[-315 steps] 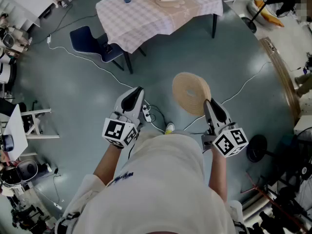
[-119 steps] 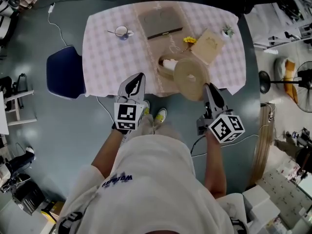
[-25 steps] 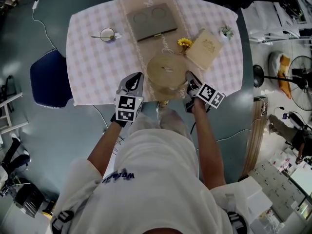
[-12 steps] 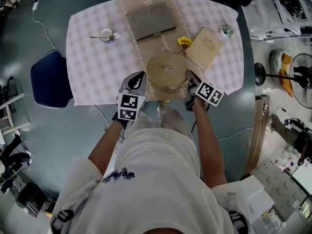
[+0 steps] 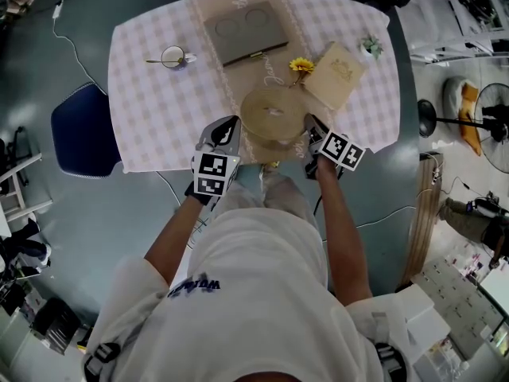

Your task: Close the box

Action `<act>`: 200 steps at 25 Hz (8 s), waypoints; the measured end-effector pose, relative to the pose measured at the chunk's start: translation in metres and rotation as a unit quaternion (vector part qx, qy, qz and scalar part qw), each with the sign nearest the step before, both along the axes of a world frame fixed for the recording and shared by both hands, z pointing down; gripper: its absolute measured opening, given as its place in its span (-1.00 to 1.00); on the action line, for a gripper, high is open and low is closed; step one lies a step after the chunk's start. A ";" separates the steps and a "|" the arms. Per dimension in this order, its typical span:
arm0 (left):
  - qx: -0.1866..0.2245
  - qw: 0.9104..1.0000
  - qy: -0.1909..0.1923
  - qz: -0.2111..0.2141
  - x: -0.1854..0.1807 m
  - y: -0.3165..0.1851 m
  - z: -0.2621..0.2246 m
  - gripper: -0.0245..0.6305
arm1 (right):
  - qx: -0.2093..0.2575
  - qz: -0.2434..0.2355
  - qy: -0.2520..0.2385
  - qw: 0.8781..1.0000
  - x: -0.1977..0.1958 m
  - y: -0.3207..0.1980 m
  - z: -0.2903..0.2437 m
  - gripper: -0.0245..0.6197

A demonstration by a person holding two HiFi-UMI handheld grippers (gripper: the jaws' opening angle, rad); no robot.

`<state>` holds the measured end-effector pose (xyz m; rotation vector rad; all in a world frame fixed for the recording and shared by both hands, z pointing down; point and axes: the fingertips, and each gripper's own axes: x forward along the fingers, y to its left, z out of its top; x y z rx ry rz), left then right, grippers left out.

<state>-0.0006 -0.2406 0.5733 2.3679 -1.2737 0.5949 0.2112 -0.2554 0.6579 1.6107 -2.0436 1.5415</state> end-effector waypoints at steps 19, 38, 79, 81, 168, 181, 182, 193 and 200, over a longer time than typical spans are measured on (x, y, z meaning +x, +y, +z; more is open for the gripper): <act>-0.005 1.000 -0.009 0.010 0.002 0.001 0.004 -0.92 | -0.011 -0.019 0.045 0.999 0.005 0.002 0.020 -0.73; -0.006 0.999 -0.024 0.031 0.011 0.006 0.005 -0.92 | -0.009 -0.041 0.120 0.992 0.010 0.006 0.037 -0.72; -0.030 0.999 -0.016 0.014 0.006 0.018 0.013 -0.92 | 0.000 -0.057 0.127 0.990 0.015 0.007 0.054 -0.67; -0.028 0.999 -0.018 0.016 0.007 0.020 0.012 -0.92 | 0.001 -0.045 0.120 0.992 0.016 0.008 0.056 -0.67; 0.171 0.985 -0.010 0.004 0.038 -0.043 -0.176 -0.92 | 0.379 0.042 0.246 0.891 0.115 0.030 -0.292 -0.55; 0.168 0.985 -0.024 -0.032 0.062 -0.031 -0.166 -0.92 | 0.398 -0.021 0.230 0.888 0.131 0.021 -0.289 -0.62; 0.167 0.985 -0.028 -0.032 0.063 -0.030 -0.165 -0.92 | 0.400 -0.021 0.227 0.888 0.132 0.021 -0.290 -0.63; 0.177 0.983 -0.040 -0.023 0.082 -0.028 -0.174 -0.92 | 0.405 -0.037 0.204 0.891 0.129 0.022 -0.293 -0.76; 0.180 0.982 -0.042 -0.022 0.087 -0.028 -0.179 -0.92 | 0.407 -0.042 0.198 0.890 0.132 0.022 -0.293 -0.87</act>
